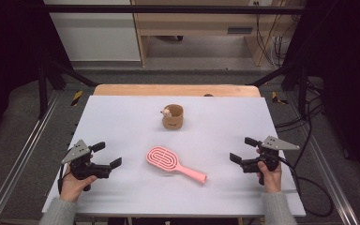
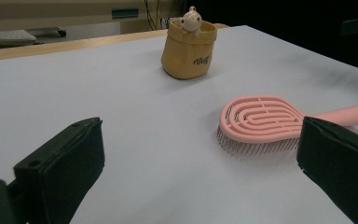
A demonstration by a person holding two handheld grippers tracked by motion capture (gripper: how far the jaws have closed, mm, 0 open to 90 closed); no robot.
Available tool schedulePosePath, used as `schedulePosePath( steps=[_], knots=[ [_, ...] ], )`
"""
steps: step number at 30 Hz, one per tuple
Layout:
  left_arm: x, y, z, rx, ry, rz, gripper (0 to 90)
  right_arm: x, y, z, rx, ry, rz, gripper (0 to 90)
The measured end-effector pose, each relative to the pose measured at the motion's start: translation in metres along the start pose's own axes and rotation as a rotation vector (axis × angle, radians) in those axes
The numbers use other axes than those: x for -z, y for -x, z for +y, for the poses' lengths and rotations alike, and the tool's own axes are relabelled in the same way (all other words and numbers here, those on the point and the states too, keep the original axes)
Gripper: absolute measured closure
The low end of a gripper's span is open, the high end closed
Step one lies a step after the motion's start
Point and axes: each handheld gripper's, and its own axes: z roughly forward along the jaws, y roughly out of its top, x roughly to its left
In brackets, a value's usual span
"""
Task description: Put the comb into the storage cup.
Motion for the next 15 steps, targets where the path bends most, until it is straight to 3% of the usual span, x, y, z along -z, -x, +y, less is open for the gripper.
schedulePosePath(
  steps=[15],
  knots=[
    [0.0007,-0.0008,-0.0004,0.006,0.003,0.002,0.8,0.0009,-0.0015,0.0033,0.001,-0.005,-0.003,0.4]
  ],
)
